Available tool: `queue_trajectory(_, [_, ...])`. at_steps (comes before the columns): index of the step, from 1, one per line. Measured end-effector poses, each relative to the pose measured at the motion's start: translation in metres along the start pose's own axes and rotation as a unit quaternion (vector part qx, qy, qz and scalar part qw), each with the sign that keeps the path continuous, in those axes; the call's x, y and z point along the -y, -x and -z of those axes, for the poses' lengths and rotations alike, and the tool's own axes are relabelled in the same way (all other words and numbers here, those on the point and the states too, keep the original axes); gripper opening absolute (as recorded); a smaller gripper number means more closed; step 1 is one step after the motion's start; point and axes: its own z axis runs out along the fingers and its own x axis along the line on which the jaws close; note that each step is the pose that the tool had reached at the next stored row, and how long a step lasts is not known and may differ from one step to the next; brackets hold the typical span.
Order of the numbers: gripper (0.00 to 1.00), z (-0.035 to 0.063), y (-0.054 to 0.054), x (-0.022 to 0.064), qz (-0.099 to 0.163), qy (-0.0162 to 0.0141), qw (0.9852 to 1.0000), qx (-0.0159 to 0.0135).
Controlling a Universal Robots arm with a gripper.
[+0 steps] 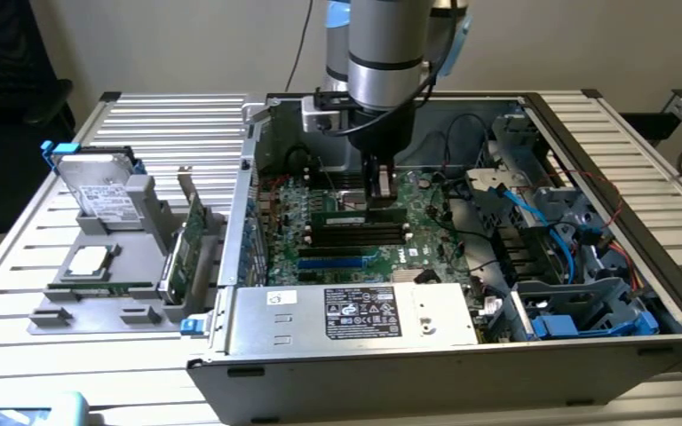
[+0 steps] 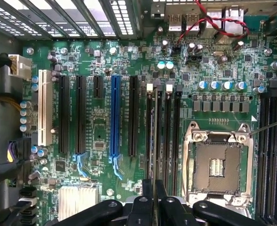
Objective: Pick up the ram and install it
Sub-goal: 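Insert the ram into the slot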
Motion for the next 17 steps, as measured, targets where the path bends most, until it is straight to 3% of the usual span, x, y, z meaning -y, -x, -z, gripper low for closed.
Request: queue_trajectory(17, [0.14,-0.0138,0.001,0.0001,-0.001,0.0,1.0,-0.0014])
